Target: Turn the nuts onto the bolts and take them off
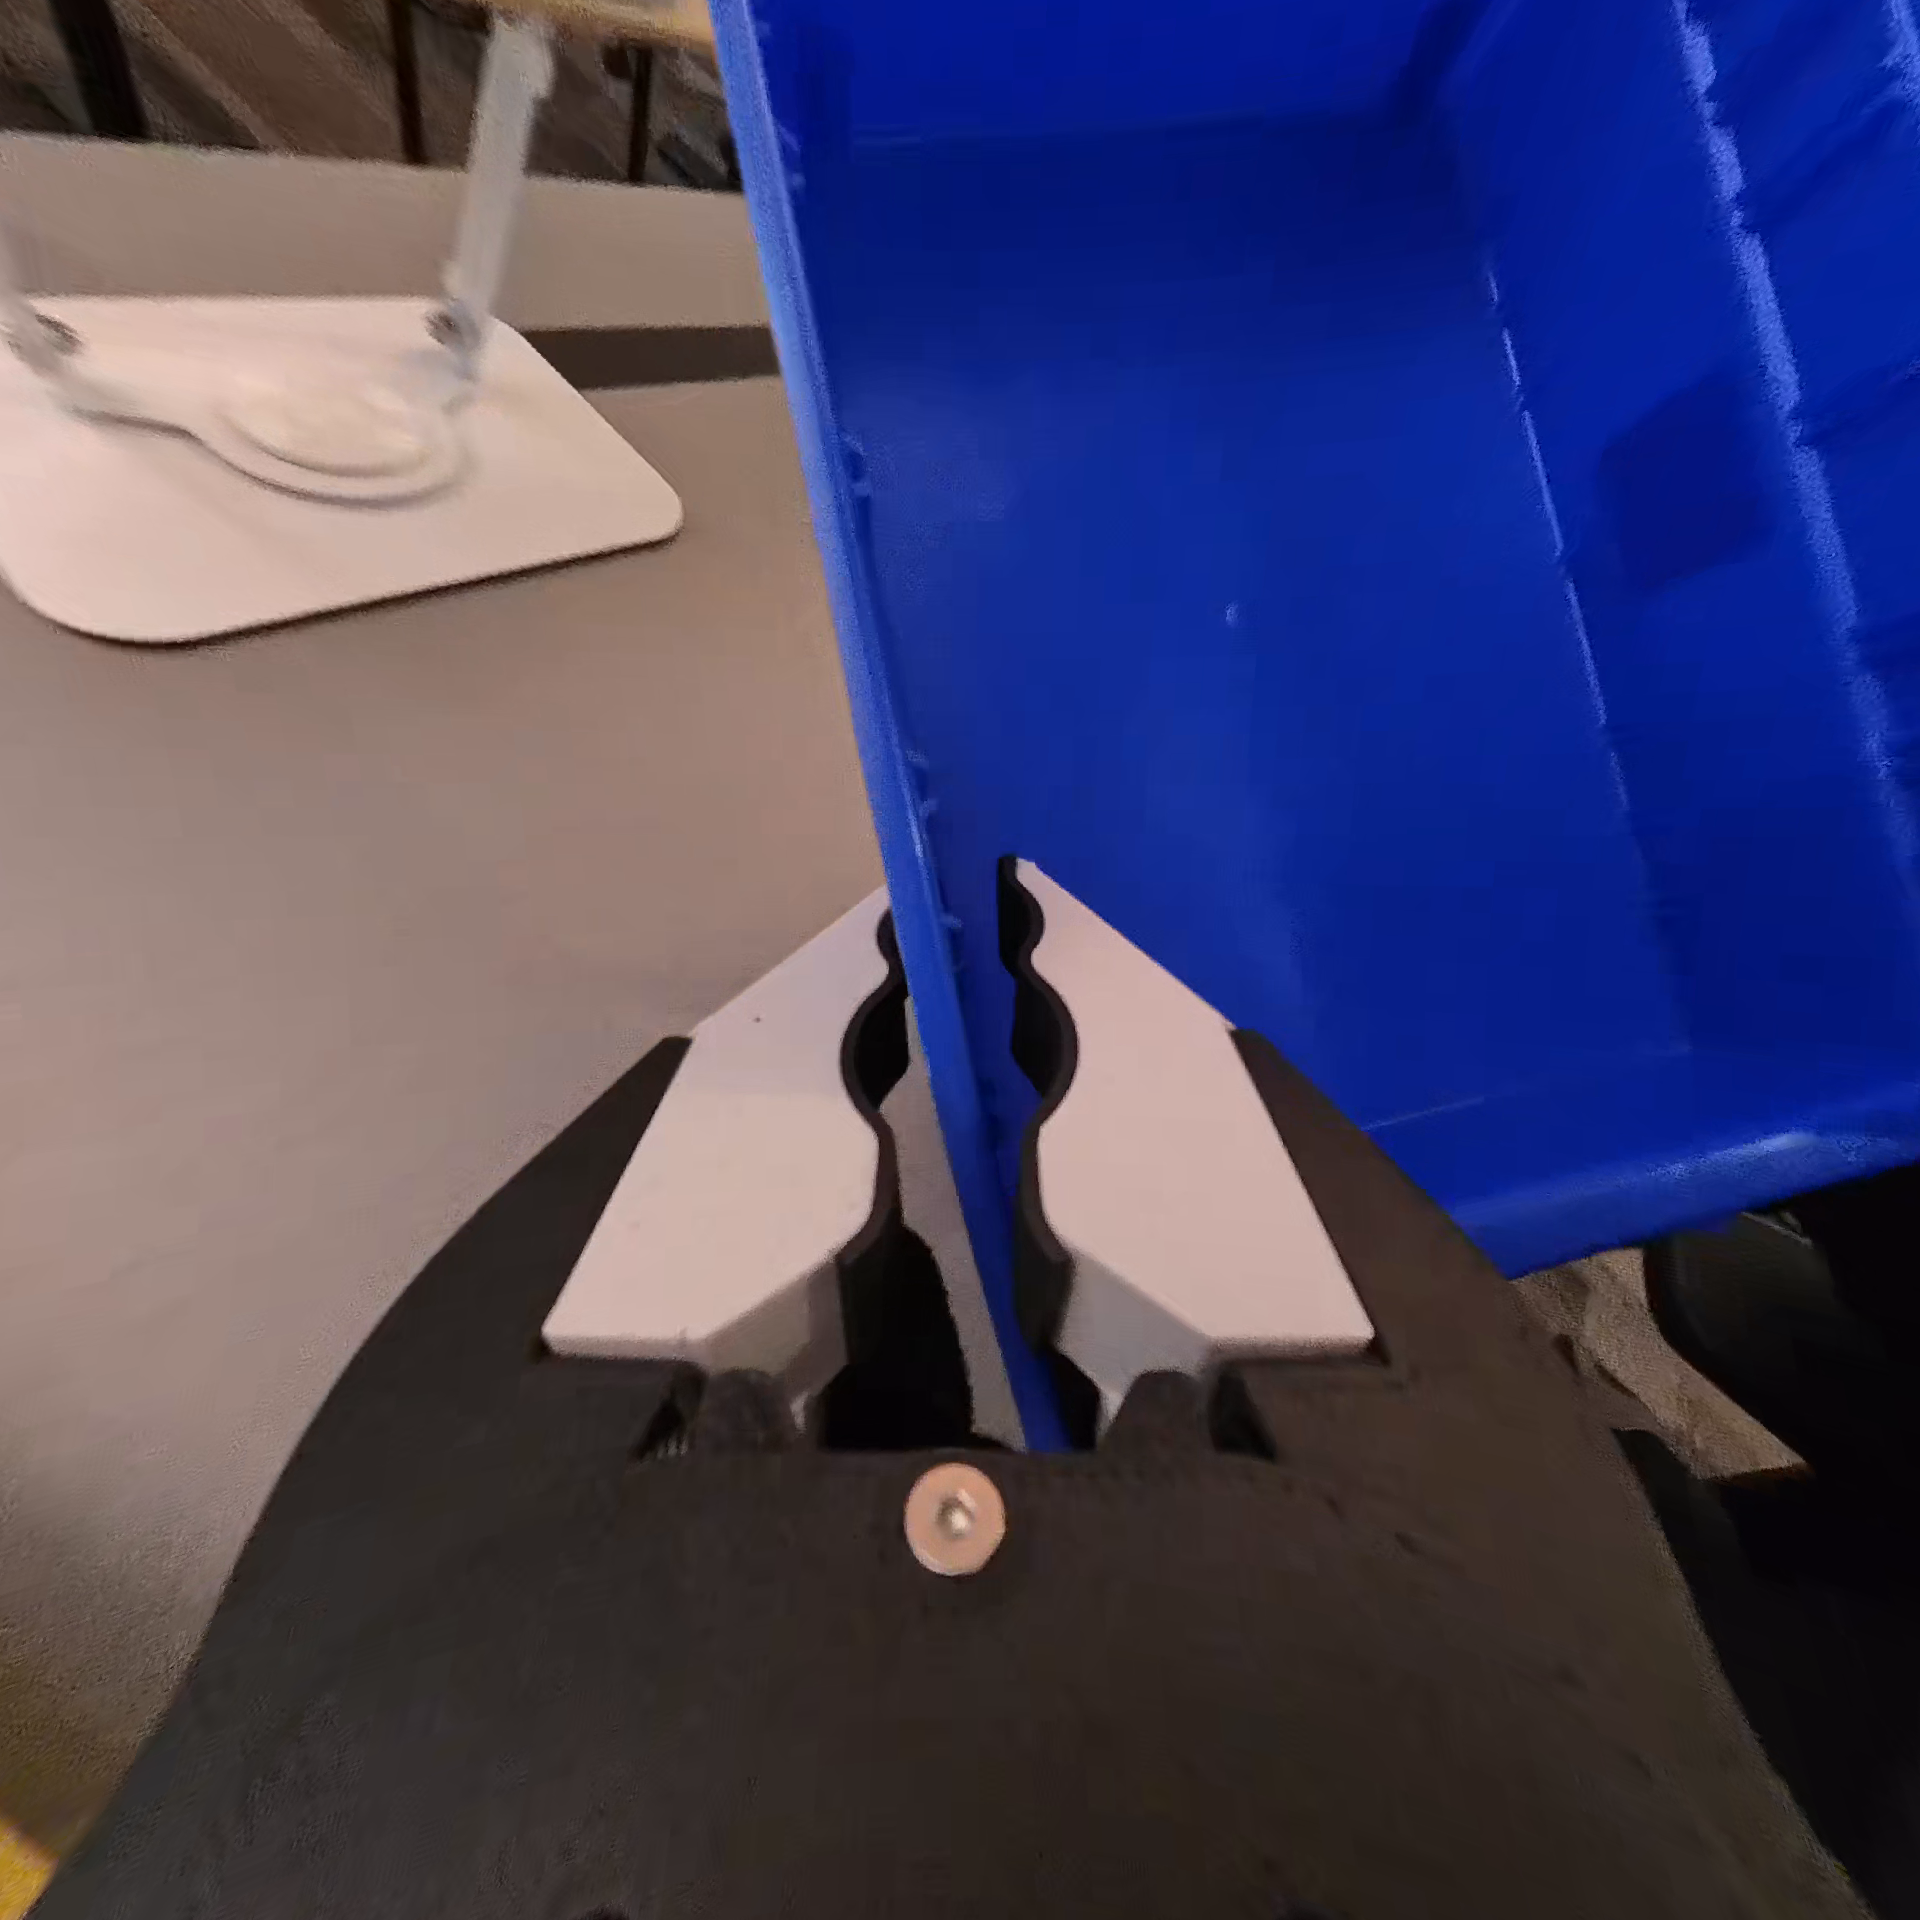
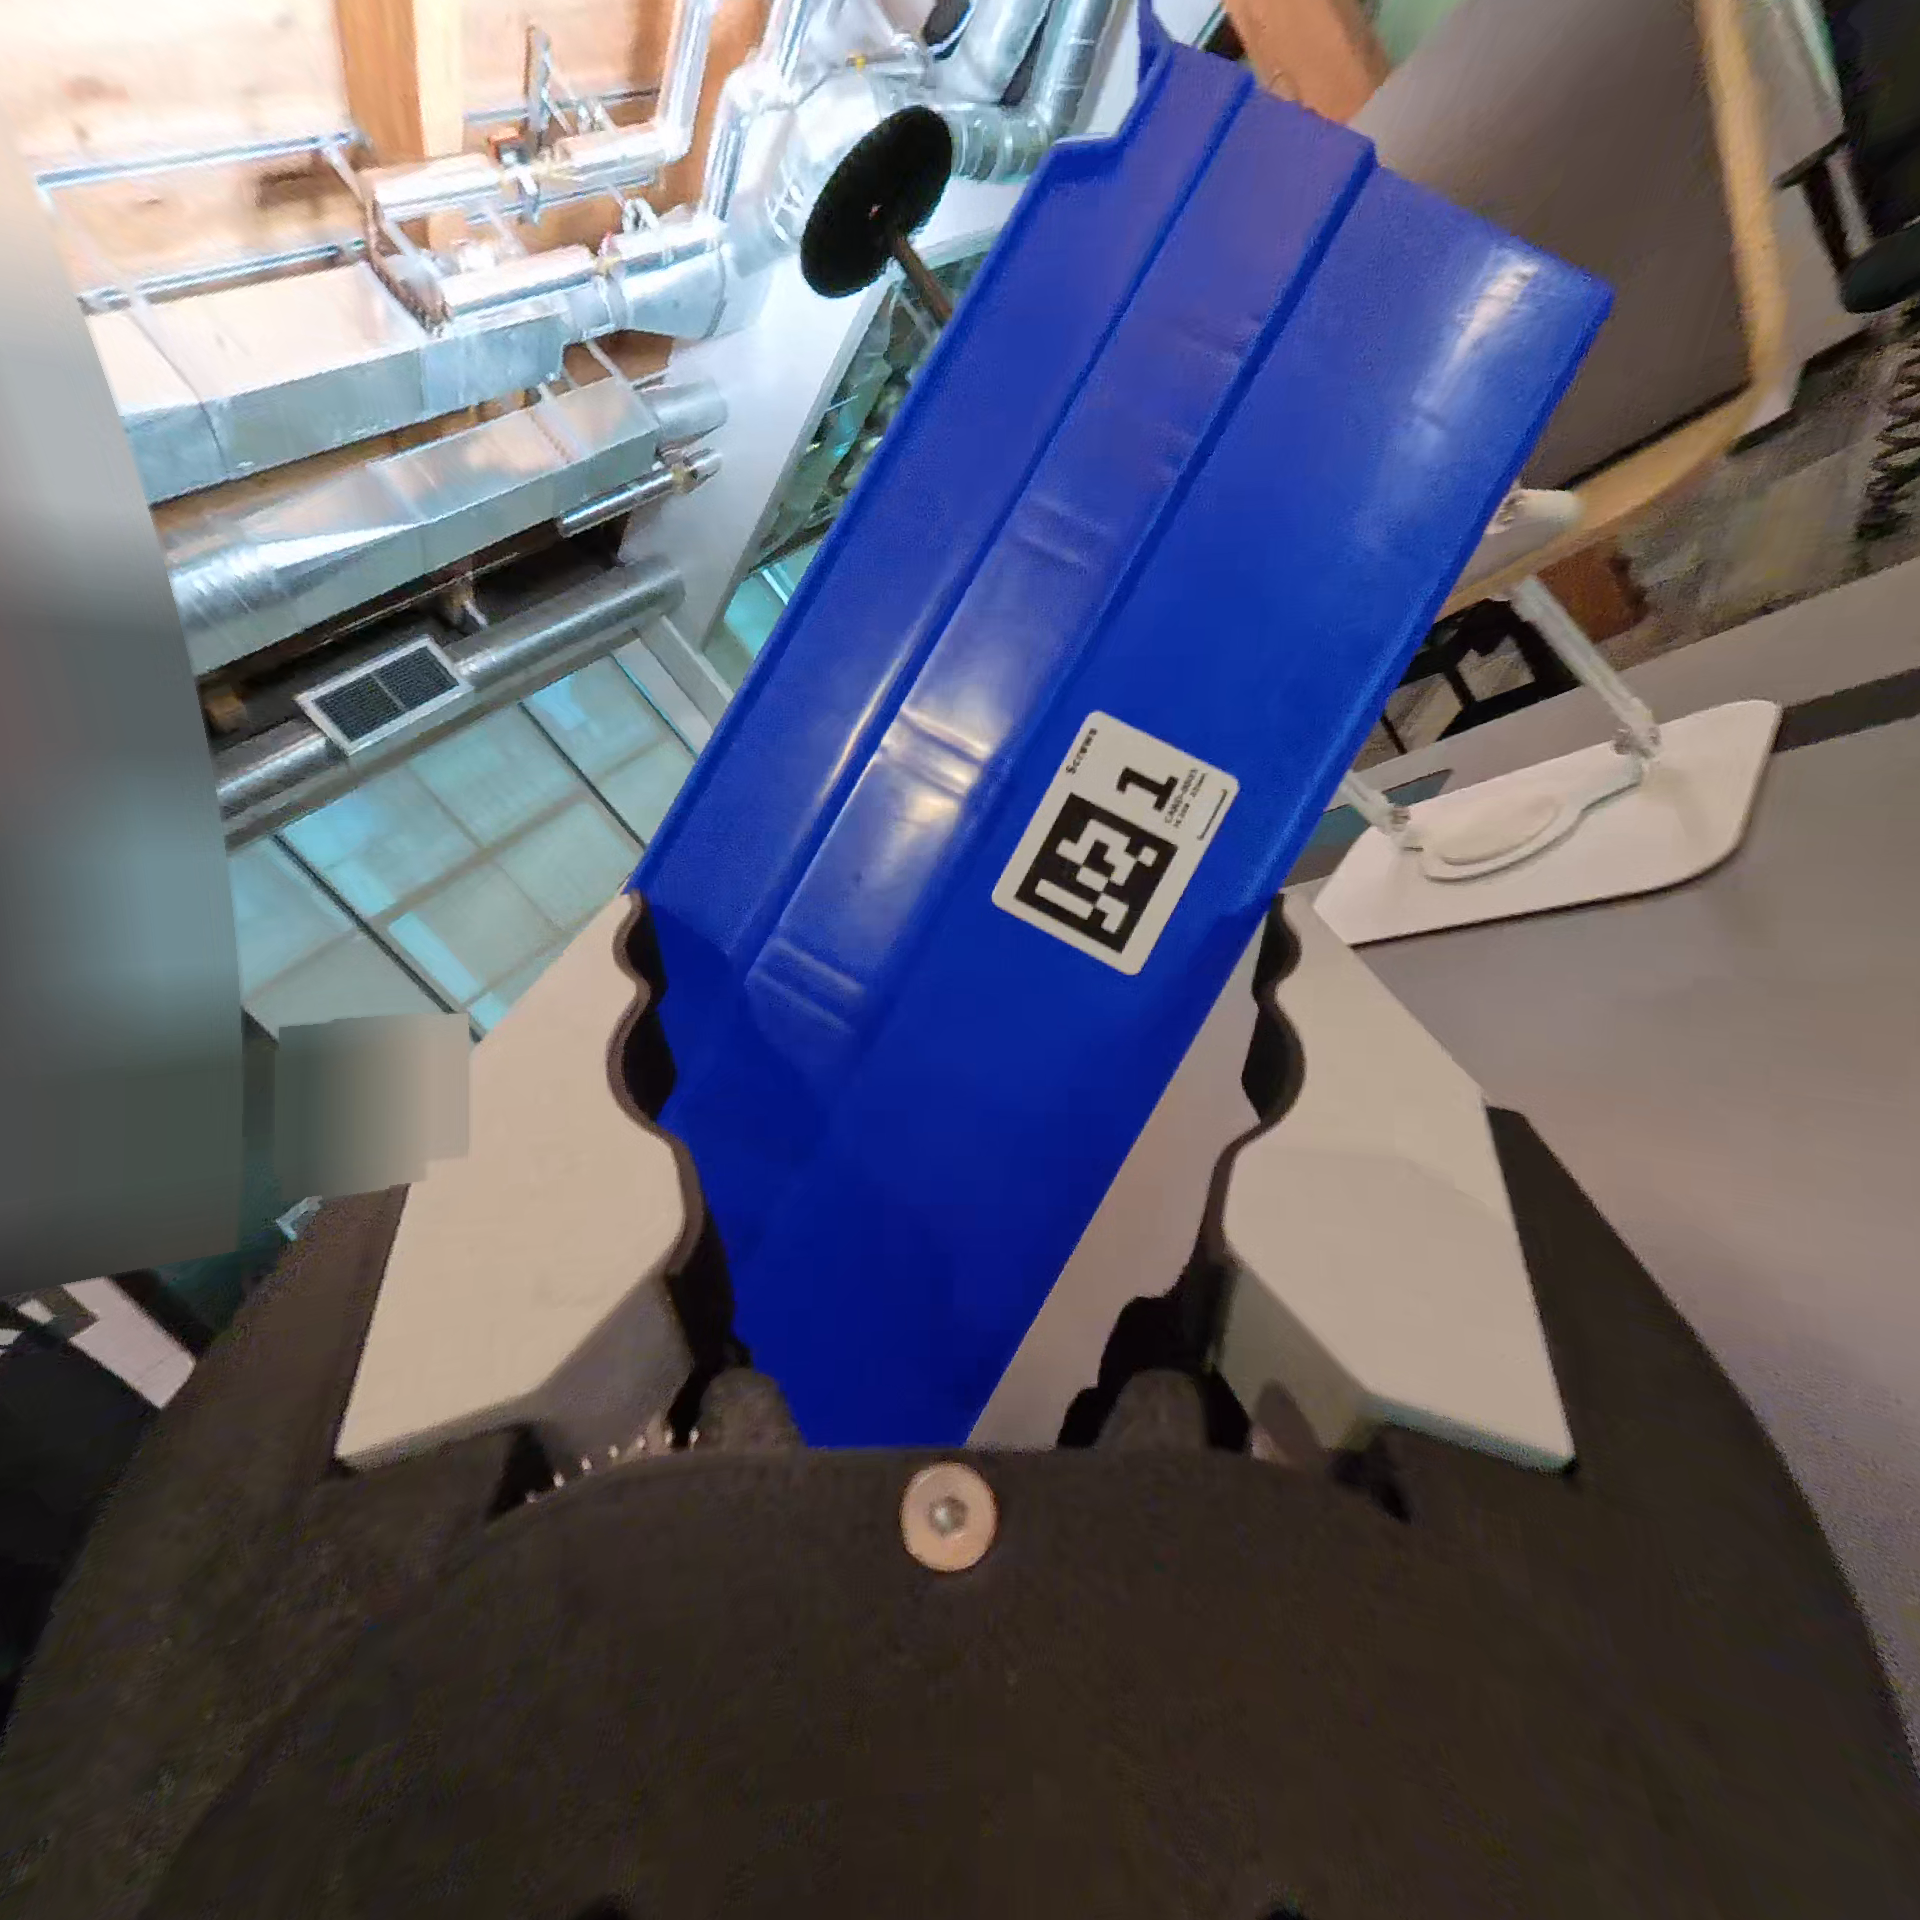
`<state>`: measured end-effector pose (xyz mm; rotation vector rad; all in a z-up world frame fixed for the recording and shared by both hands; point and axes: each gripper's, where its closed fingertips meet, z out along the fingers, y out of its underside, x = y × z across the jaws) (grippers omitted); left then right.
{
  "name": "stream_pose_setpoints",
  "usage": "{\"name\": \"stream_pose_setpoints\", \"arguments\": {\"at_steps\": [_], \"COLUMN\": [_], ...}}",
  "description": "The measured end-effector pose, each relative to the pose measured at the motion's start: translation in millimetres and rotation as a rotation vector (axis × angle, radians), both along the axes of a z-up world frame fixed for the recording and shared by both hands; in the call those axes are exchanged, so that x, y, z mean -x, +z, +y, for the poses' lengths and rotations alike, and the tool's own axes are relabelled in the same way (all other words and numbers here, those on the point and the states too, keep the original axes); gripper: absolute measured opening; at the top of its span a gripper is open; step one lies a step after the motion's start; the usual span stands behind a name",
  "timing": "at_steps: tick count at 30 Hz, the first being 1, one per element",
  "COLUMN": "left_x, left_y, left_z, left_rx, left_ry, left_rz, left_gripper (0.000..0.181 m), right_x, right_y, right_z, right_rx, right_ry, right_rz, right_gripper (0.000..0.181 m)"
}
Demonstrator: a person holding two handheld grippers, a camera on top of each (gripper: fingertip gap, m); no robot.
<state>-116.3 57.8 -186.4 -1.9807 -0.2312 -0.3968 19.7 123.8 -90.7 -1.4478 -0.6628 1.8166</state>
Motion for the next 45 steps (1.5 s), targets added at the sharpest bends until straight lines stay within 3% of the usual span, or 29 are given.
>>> {"name": "stream_pose_setpoints", "arguments": {"at_steps": [1,5,11,15,17,21,27,33,37,43,45], "left_x": [-7,-25,-41,-62,-72,-82,-107,-139,-164,-190,-195], "left_y": [-7,-25,-51,-71,-80,-83,-77,-65,-62,-59,-59], "left_z": [7,33,63,77,83,95,114,130,137,156,164], "left_rx": [0.022,0.044,0.117,0.185,0.215,0.249,0.250,0.251,0.245,0.246,0.243], "left_ry": [-0.015,-0.039,-0.076,-0.130,-0.150,-0.153,-0.168,-0.201,-0.238,-0.304,-0.314], "left_rz": [0.005,-0.070,-0.043,-0.059,-0.049,-0.065,-0.171,-0.345,-0.431,-0.482,-0.477], "left_gripper": [0.012,0.012,0.014,0.015,0.017,0.022,0.054,0.078,0.083,0.085,0.086], "right_x": [-4,-23,-57,-66,-66,-66,-62,-72,-87,-103,-106], "right_y": [-4,-22,-51,-55,-61,-74,-101,-125,-136,-153,-153], "right_z": [6,35,71,74,82,95,124,167,207,257,271], "right_rx": [0.013,0.116,0.261,0.232,0.215,0.194,0.134,-0.006,-0.134,-0.148,-0.145], "right_ry": [-0.014,-0.063,-0.140,-0.143,-0.179,-0.209,-0.229,-0.268,-0.324,-0.303,-0.315], "right_rz": [0.001,-0.005,0.003,-0.007,-0.059,-0.148,-0.359,-0.556,-0.694,-0.802,-0.815], "right_gripper": [0.115,0.111,0.113,0.117,0.130,0.136,0.148,0.128,0.112,0.086,0.085]}}
